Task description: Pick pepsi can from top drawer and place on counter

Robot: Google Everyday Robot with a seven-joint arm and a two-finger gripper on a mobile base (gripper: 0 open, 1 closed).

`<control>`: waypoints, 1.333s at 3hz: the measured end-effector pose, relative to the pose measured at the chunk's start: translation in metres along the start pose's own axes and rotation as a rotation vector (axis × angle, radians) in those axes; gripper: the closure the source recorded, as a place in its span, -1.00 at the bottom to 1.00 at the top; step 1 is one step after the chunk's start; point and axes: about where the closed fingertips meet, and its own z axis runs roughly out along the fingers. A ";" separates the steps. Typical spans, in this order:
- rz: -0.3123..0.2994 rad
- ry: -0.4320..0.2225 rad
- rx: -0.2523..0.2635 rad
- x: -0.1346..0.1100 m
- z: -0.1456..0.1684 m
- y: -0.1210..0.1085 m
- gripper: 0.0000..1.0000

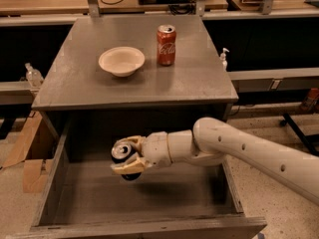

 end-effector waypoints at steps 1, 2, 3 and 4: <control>-0.062 0.114 0.038 -0.051 -0.024 -0.010 1.00; -0.081 0.147 0.114 -0.112 -0.048 -0.040 1.00; -0.087 0.139 0.183 -0.169 -0.056 -0.082 1.00; -0.094 0.097 0.235 -0.221 -0.032 -0.132 1.00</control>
Offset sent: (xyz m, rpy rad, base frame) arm 0.0796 -0.0376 0.2126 -0.1714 -0.1556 -0.2051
